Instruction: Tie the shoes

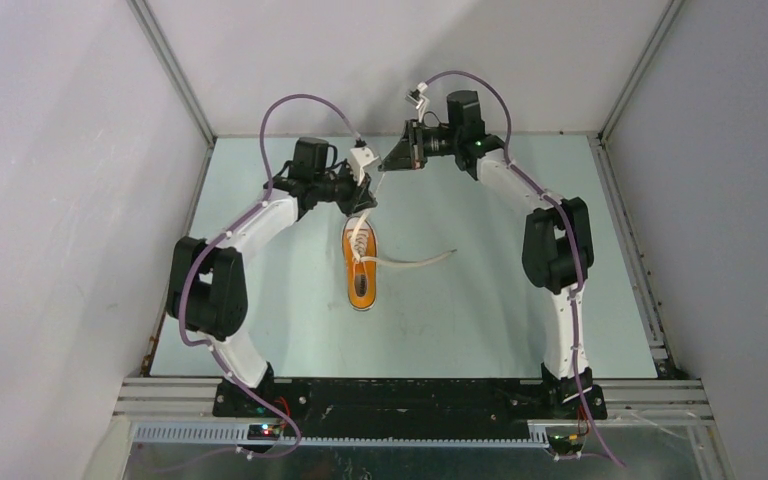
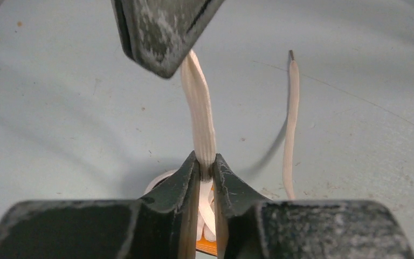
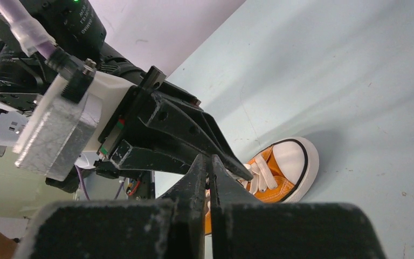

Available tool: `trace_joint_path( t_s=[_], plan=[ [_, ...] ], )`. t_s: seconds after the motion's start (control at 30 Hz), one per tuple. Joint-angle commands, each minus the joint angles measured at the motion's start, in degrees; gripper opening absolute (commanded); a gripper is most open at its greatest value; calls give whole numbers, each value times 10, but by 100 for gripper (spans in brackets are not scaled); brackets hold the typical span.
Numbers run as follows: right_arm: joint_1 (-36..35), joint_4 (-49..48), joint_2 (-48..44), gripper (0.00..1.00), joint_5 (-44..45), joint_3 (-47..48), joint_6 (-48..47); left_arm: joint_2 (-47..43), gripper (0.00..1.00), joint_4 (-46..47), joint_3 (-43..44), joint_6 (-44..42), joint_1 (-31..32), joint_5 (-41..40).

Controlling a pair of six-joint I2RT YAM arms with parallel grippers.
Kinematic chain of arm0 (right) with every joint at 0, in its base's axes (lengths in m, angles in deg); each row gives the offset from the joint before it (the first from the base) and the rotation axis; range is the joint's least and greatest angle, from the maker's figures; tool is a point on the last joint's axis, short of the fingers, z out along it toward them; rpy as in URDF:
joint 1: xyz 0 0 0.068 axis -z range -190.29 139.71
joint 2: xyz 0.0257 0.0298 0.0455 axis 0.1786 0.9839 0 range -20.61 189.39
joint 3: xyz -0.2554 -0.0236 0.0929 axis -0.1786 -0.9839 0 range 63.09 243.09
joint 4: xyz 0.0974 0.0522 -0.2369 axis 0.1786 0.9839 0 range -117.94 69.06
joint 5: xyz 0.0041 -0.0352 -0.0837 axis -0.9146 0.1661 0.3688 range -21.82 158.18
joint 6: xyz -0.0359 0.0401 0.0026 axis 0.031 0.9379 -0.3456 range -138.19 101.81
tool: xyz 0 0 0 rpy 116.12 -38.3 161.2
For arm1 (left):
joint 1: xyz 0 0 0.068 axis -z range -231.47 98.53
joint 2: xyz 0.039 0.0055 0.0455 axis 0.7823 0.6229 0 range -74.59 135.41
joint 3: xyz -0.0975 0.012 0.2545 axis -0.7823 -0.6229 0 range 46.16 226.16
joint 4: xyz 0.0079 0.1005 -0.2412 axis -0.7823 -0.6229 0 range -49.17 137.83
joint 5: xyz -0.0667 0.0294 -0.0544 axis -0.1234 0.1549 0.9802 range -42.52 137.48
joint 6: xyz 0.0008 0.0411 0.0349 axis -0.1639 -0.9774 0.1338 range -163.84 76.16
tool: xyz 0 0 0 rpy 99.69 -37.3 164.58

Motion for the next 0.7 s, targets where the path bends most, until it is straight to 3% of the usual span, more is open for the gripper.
trace_joint_path(
  t_s=[0.0,0.13,0.23,0.27,0.33,0.4,0.53,0.67],
  plan=[
    [7,-12,-40,0,-5,5,2,-24,13,-9,-2,-12,-4,26],
    [8,0,-41,0,-1,-4,-5,-37,1,1,-26,7,-9,33],
    [9,46,-45,9,39,-2,-43,-52,0,11,-42,33,-13,26],
    [10,76,-47,17,53,-4,-67,-56,0,14,-45,40,-15,21],
    [19,118,-61,34,108,-17,-96,-68,0,20,-55,59,-19,12],
    [26,163,-78,49,222,-39,-119,-79,0,15,-65,76,-20,-7],
    [41,242,-126,56,424,-107,-139,-93,0,-13,-76,114,-22,-48],
    [58,304,-153,57,502,-169,-122,-101,0,-8,-100,146,-24,-67]
  ],
)
